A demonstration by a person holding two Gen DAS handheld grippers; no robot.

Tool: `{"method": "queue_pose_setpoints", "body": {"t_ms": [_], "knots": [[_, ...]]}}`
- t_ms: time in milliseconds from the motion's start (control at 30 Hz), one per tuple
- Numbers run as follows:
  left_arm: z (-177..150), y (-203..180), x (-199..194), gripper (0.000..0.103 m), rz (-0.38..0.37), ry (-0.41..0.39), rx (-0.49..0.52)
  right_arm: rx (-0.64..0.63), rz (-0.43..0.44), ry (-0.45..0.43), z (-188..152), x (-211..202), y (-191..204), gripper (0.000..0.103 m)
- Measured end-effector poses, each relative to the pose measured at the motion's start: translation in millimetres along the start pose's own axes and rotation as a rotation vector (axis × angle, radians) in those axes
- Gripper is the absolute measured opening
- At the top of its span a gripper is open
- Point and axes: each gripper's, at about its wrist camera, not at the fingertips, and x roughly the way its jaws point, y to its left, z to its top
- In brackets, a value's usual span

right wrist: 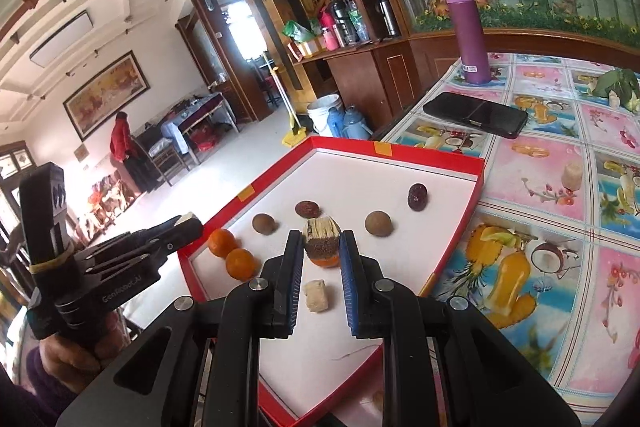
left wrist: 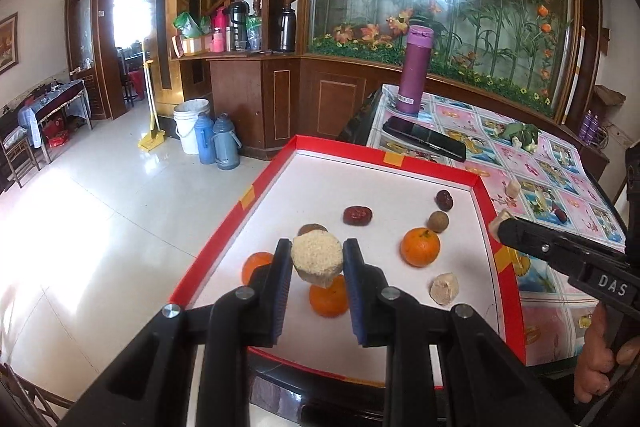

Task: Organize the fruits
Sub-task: 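Carry both beige cubes in the two tools over the tray, then lower the cubes into the tray and open both tools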

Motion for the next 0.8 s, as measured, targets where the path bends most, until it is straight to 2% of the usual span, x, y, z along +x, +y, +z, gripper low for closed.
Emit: {"method": "queue_pose_setpoints", "body": {"t_ms": [200, 400, 800], "knots": [[-4.3, -22.5, 6.9, 0.028, -0.038, 0.035, 0.068, 0.046, -0.019, 0.060, 1.8, 22.2, -16.7, 0.017], [-9.0, -40.5, 11.0, 0.028, -0.064, 0.068, 0.117, 0.036, -0.022, 0.093, 3.3, 35.0, -15.1, 0.017], [-17.7, -54.0, 20.3, 0.028, -0.080, 0.140, 0.149, 0.028, -0.078, 0.149, 1.0, 44.6, -20.2, 0.017]]}}
